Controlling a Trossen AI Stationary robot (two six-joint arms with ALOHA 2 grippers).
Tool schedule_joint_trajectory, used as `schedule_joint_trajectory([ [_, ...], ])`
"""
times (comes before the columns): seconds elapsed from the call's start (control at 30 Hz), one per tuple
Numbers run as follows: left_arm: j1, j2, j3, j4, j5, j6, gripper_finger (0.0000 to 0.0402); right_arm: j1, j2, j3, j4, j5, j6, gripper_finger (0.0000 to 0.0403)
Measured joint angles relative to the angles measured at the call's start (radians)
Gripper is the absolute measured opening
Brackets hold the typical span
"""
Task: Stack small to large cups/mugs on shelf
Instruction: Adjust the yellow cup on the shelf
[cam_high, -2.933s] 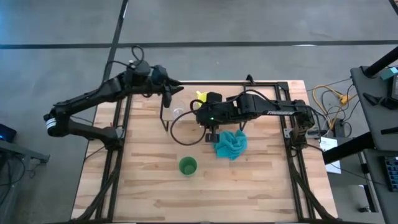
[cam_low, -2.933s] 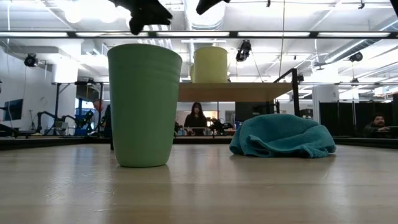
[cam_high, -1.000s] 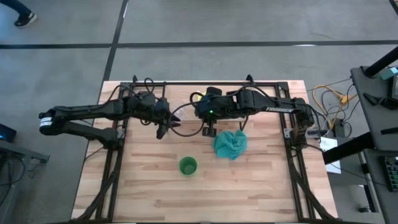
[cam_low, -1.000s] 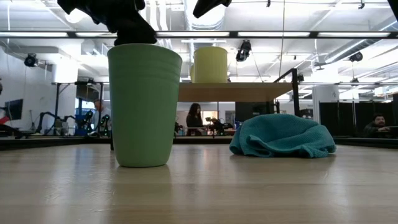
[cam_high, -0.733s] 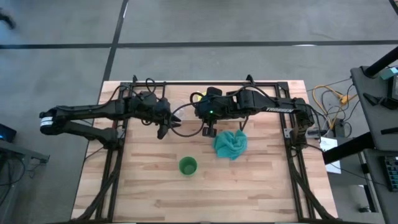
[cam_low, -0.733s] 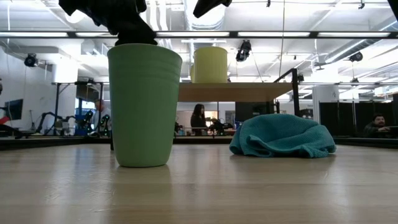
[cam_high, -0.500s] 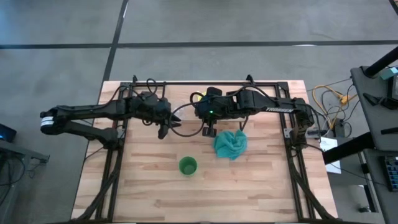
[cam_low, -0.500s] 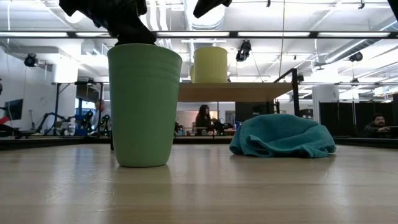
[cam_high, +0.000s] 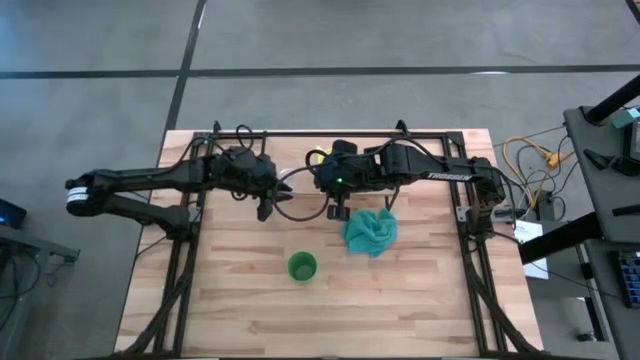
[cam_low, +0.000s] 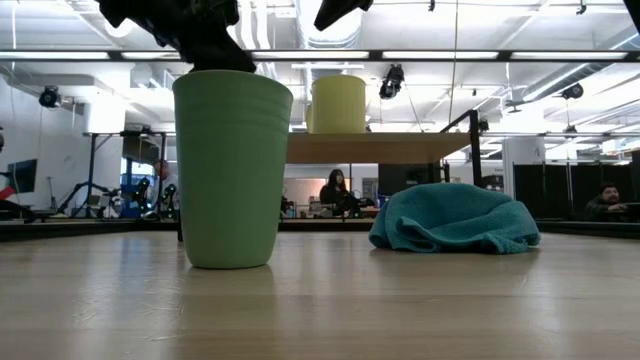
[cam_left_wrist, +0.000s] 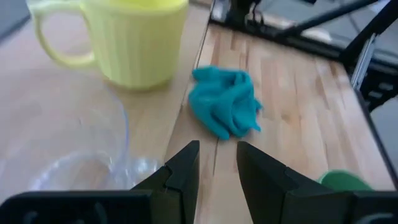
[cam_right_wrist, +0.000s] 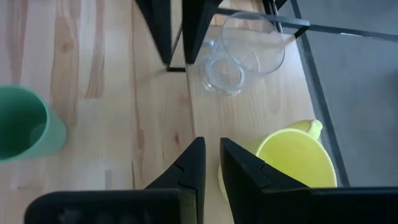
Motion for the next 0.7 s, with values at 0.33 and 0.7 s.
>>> schedule_joint_trajectory([
  [0.33, 0.004, -0.041, 0.042, 0.167, -0.011, 0.004, 0.0093, 0.000, 0.000, 0.000, -0.093, 0.000, -0.022, 0.0043],
  [0.7, 0.122, 0.053, 0.222, 0.167, -0.112, 0.131, 0.0093, 0.000, 0.000, -0.009, -0.100, -0.006, 0.026, 0.0043],
])
